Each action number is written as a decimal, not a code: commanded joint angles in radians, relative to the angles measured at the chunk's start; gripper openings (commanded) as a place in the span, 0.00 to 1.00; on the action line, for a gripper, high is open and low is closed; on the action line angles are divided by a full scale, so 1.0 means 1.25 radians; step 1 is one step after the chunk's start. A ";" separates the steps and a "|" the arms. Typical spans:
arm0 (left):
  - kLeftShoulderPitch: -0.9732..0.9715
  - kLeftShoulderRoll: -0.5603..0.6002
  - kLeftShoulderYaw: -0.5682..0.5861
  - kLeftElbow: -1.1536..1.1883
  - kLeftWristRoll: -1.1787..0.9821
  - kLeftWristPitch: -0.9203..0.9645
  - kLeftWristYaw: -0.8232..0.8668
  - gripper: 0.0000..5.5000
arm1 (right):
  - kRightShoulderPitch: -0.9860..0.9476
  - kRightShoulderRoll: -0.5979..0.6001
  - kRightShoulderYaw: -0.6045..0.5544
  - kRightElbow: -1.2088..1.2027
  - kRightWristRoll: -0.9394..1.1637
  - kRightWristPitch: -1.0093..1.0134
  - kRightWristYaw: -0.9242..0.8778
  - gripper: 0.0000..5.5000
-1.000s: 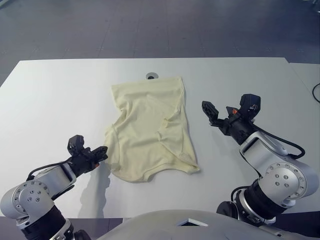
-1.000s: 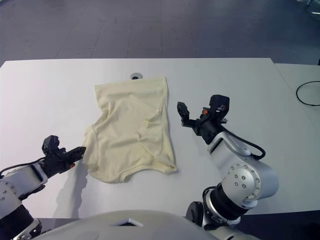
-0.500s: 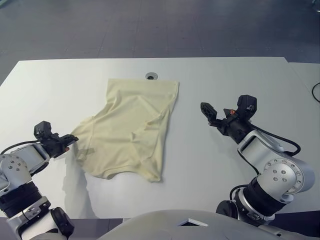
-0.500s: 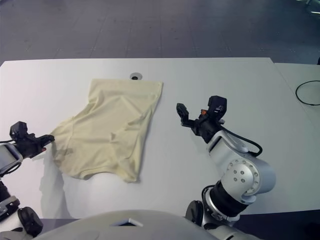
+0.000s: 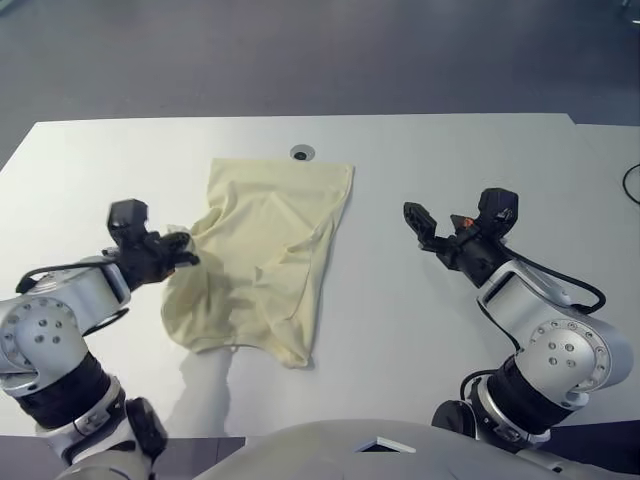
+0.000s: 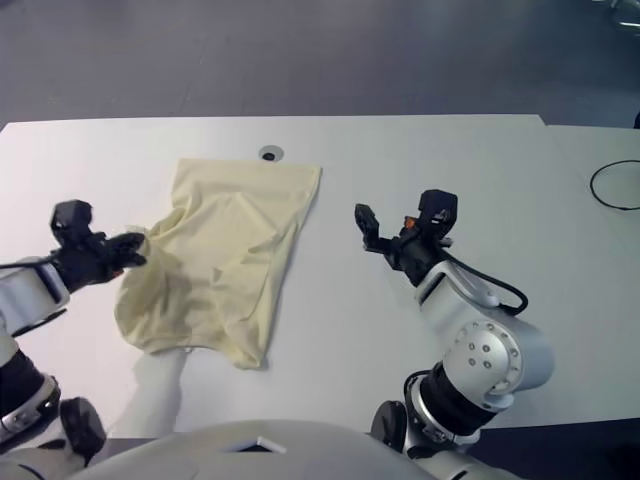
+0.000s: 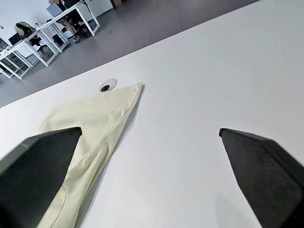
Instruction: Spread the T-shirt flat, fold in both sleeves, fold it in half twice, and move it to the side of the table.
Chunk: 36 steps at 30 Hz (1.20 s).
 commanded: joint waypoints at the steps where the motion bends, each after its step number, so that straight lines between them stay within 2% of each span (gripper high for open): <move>1: 0.049 0.080 -0.089 -0.036 -0.021 0.008 -0.010 0.00 | 0.057 0.130 0.014 -0.016 -0.007 -0.021 -0.023 0.98; 6: 0.072 0.067 -0.122 -0.070 -0.038 0.008 0.000 0.00 | 0.058 0.129 0.024 -0.006 0.000 -0.035 -0.028 0.98; 14: 0.042 -0.059 -0.171 -0.100 -0.077 0.008 0.088 0.00 | 0.065 0.140 0.044 0.000 0.003 -0.051 -0.041 0.98; 20: 0.040 -0.110 -0.193 -0.084 -0.076 0.008 0.159 0.00 | 0.063 0.136 0.050 0.006 0.009 -0.055 -0.046 0.98; 23: 0.042 -0.137 -0.172 -0.086 -0.118 0.008 0.188 0.08 | 0.064 0.131 0.048 0.004 0.014 -0.051 -0.046 0.98; 27: -0.004 -0.196 -0.106 -0.079 -0.271 0.008 0.263 0.19 | 0.071 0.129 0.045 -0.001 0.018 -0.047 -0.046 0.98; 30: -0.069 -0.126 -0.078 -0.032 -0.393 0.008 0.310 0.29 | 0.084 0.112 0.051 -0.015 0.028 -0.044 -0.037 0.98; 32: -0.151 -0.074 -0.046 0.024 -0.437 0.008 0.314 0.33 | 0.101 0.048 0.068 -0.037 0.045 -0.039 -0.002 0.98; 33: -0.191 -0.027 -0.047 0.038 -0.426 0.005 0.282 0.37 | 0.113 -0.011 0.085 -0.054 0.057 -0.038 0.027 0.98; 36: -0.160 0.212 -0.173 0.000 -0.225 -0.186 0.040 0.46 | 0.149 -0.219 0.137 -0.098 0.088 -0.049 0.141 0.98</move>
